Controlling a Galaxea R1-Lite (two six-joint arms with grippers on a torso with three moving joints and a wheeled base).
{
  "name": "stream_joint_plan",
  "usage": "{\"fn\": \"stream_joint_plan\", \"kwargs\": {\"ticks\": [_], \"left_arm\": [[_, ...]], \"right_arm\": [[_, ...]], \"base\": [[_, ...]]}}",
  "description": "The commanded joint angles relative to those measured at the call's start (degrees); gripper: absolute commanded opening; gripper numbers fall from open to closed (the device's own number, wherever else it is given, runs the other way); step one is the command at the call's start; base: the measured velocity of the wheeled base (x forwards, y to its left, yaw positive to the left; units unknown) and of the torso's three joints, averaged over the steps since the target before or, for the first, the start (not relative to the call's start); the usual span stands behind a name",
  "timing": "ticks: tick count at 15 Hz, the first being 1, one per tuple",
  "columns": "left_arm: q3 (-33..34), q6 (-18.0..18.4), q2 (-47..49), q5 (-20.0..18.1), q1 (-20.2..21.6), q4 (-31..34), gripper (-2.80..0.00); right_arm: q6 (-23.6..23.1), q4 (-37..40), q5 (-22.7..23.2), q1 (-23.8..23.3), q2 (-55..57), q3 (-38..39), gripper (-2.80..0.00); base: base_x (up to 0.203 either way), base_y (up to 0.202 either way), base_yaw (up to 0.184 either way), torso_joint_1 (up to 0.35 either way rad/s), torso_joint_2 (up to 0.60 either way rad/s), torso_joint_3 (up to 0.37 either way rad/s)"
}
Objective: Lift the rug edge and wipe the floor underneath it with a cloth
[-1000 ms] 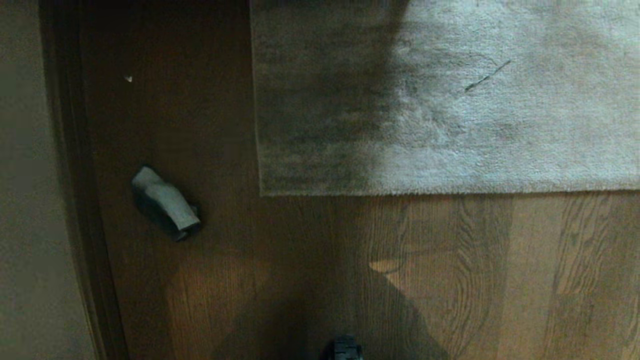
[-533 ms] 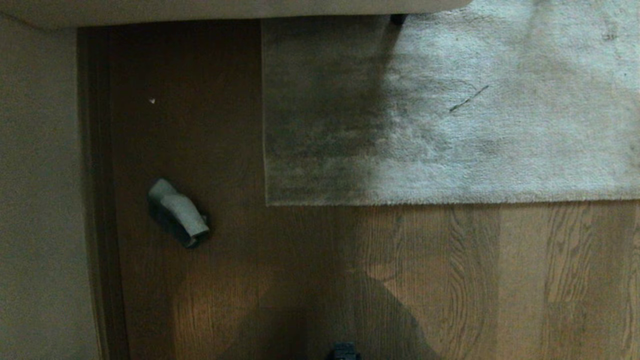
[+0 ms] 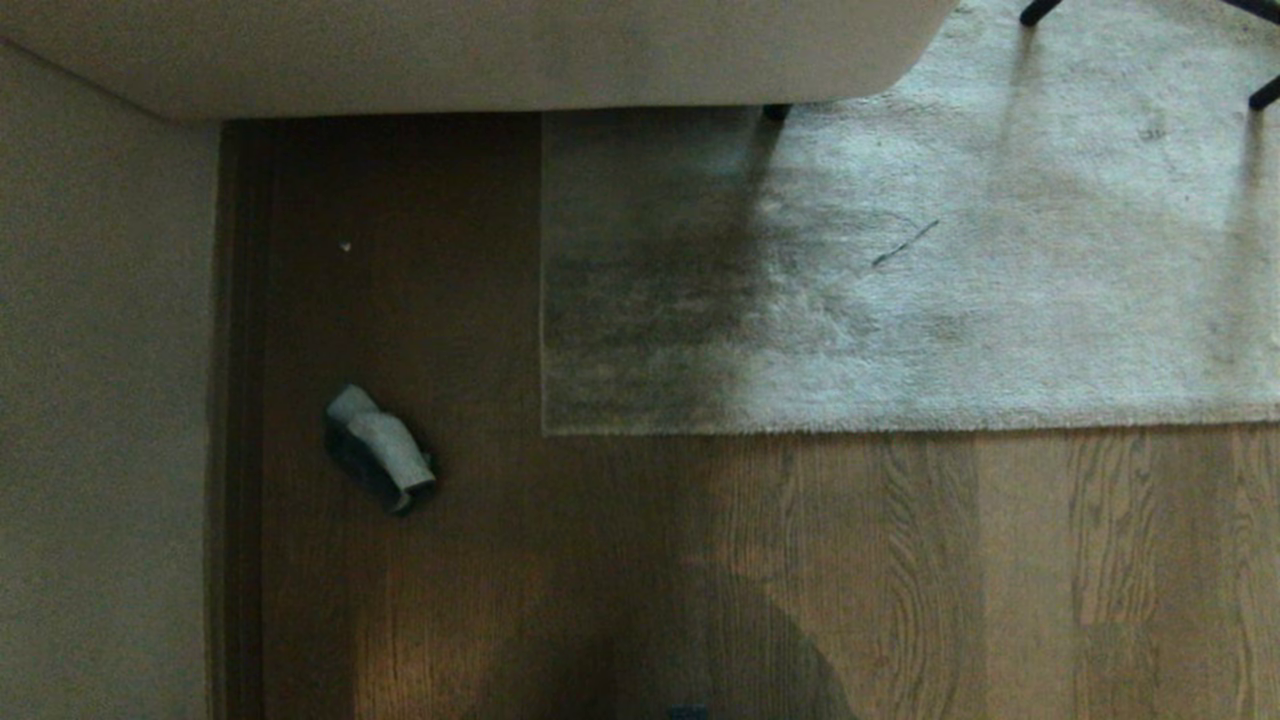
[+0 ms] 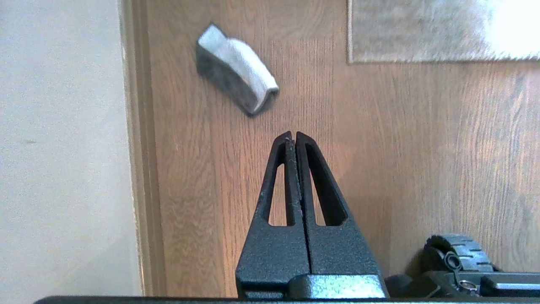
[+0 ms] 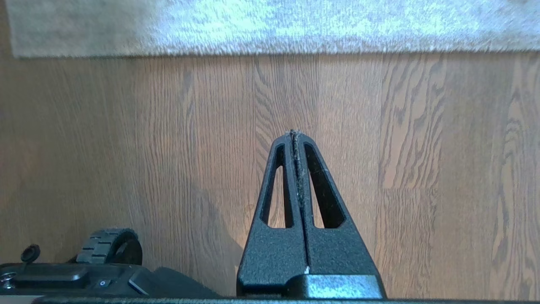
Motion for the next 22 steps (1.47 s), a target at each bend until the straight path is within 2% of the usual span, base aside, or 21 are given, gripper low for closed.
{"fn": "stream_joint_plan", "kwargs": {"ticks": [1, 22], "left_arm": [[0.01, 0.01, -0.02, 0.00, 0.01, -0.04, -2.80], [0.01, 0.28, -0.02, -0.35, 0.01, 0.04, -2.80]], "right_arm": [[-0.04, -0.02, 0.00, 0.02, 0.09, 0.00, -2.80], [-0.04, 0.03, 0.00, 0.02, 0.09, 0.00, -2.80]], "base": [[0.000, 0.000, 0.000, 0.004, 0.01, 0.203], [0.000, 0.000, 0.000, 0.002, 0.00, 0.204]]}}
